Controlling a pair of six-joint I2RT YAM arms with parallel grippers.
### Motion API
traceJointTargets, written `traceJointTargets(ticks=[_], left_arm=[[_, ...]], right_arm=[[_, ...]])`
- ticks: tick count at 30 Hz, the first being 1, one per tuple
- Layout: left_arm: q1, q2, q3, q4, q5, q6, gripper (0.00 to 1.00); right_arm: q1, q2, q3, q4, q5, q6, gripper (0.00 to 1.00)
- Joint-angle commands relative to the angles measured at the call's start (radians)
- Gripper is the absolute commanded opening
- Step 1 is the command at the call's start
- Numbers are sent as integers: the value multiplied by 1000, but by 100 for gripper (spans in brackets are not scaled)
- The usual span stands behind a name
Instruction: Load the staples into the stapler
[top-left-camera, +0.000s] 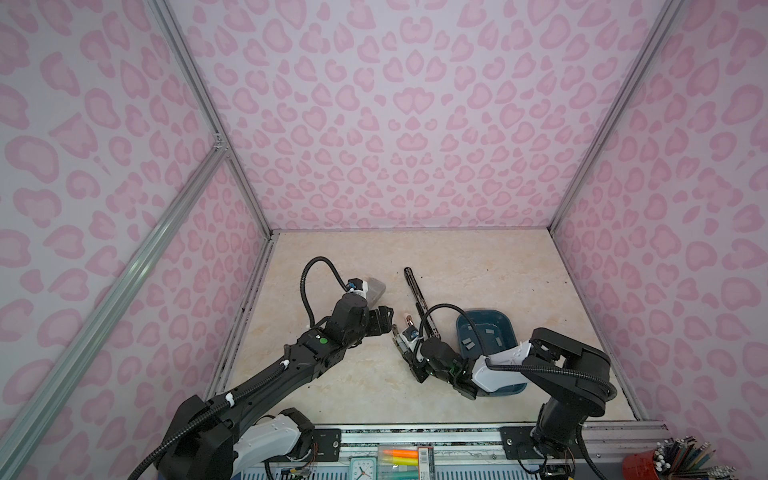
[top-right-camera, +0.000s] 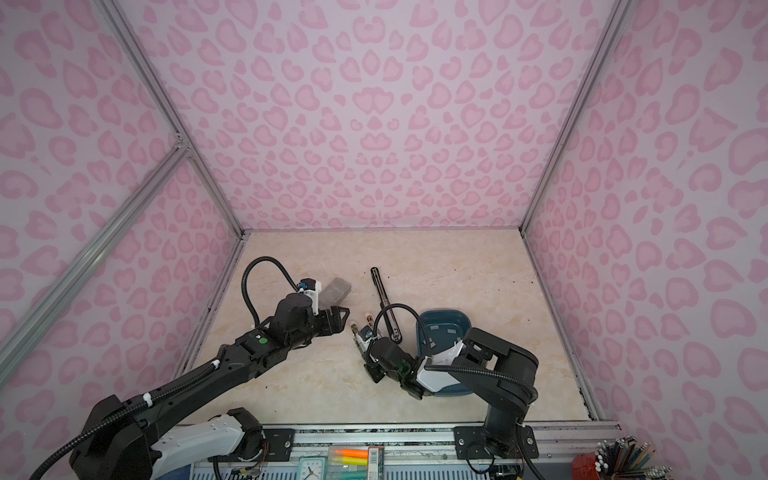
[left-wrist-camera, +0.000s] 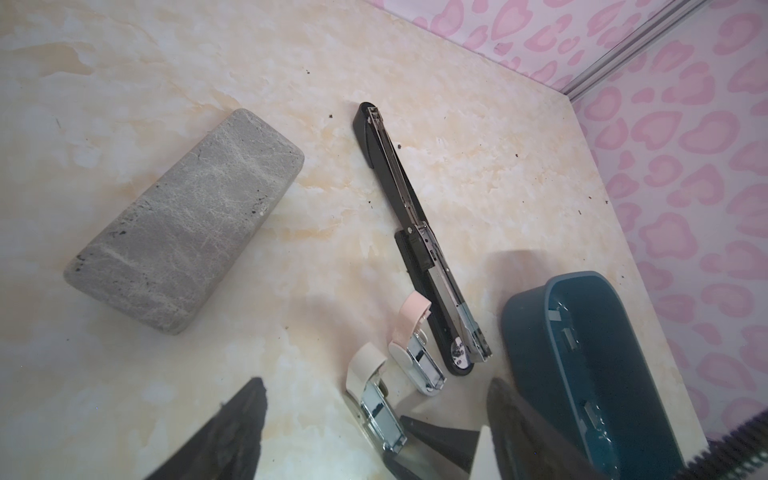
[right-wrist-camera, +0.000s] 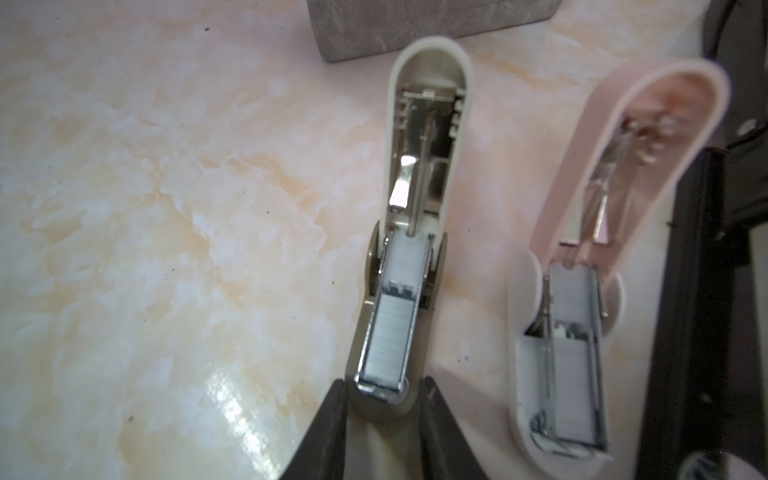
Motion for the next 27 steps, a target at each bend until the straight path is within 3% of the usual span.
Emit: traceJointTargets(ticks=[1,15,27], left_arm=[[1,-8,-7,36,-13,-1,84],[2,-62,-33,24,-45,2,84],[1,-93,-53,17,-91,-1,84]], right_arm=[[2,19,2,-47,22,17,30],[13,46,30,-70,41,17,41],[13,58,50,-101,71,20,29]])
